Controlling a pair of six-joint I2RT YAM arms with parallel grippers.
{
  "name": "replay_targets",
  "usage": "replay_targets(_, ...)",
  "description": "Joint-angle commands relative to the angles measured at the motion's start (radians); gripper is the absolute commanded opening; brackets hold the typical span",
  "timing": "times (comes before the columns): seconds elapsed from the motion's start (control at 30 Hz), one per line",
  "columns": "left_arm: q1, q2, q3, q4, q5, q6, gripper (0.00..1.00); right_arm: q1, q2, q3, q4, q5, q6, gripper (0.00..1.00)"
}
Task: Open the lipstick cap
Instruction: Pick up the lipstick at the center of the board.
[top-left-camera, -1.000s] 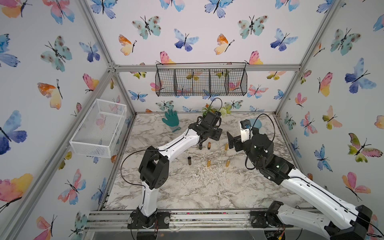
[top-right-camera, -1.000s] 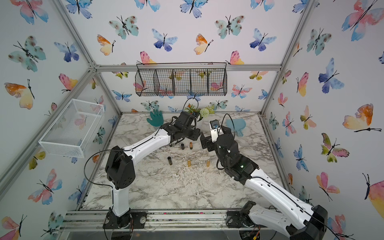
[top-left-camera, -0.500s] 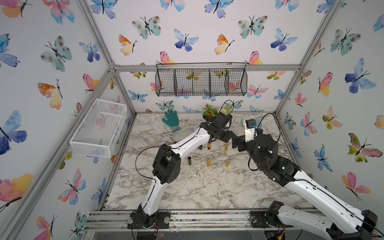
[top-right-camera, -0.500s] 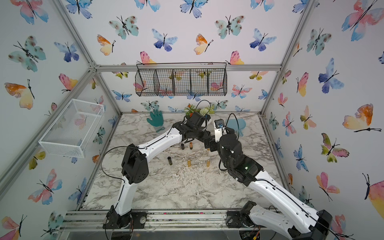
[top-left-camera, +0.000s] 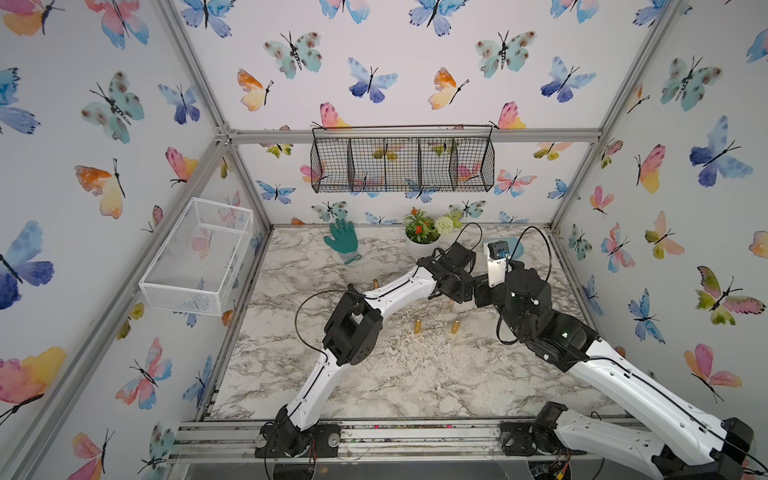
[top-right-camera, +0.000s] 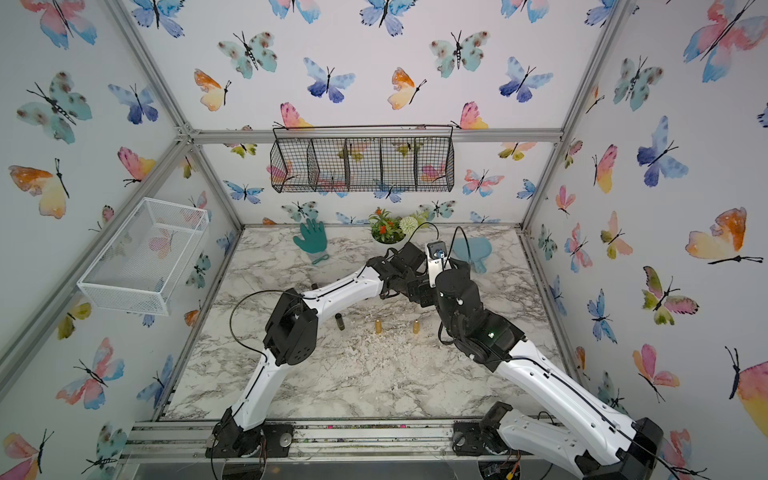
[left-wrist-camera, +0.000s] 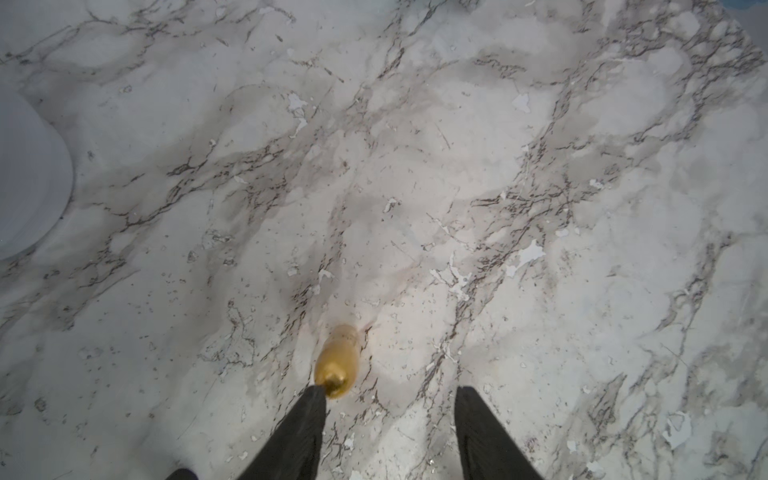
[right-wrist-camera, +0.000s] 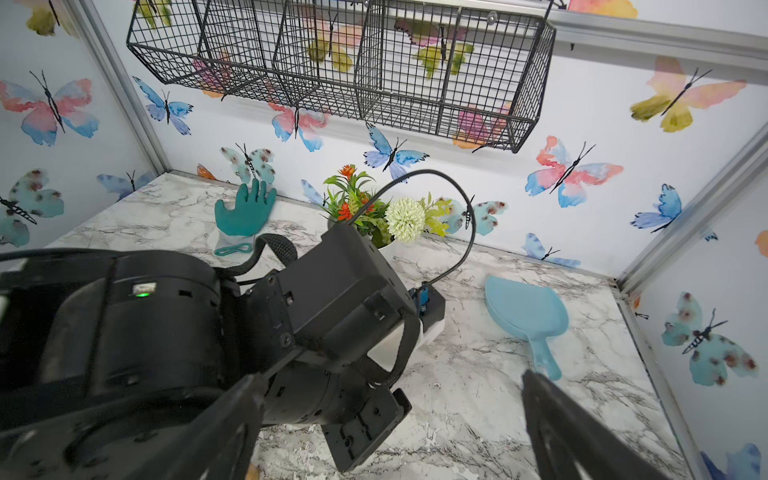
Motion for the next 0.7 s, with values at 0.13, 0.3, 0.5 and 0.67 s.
replay_targets(0.13,-0.002,0.034,0.021,0.019,-0.062,0.015,0.52,0.004,0.008,-0.003,-0.003,-0.017,0.0,0.98)
replay_targets(0.3,-0.001,0.052,0.036,0.018,-0.072,0.02,0.5,0.004,0.023,0.001,-0.003,-0.042,-0.006,0.98)
replay_targets(0.5,-0.001,0.073,0.042,0.019,-0.072,0.018,0.43,0.004,0.032,0.005,-0.003,-0.052,-0.01,0.96)
replay_targets(0.67,-0.001,0.075,0.044,0.022,-0.069,0.018,0.38,0.004,0.026,0.007,0.002,-0.056,-0.02,0.93)
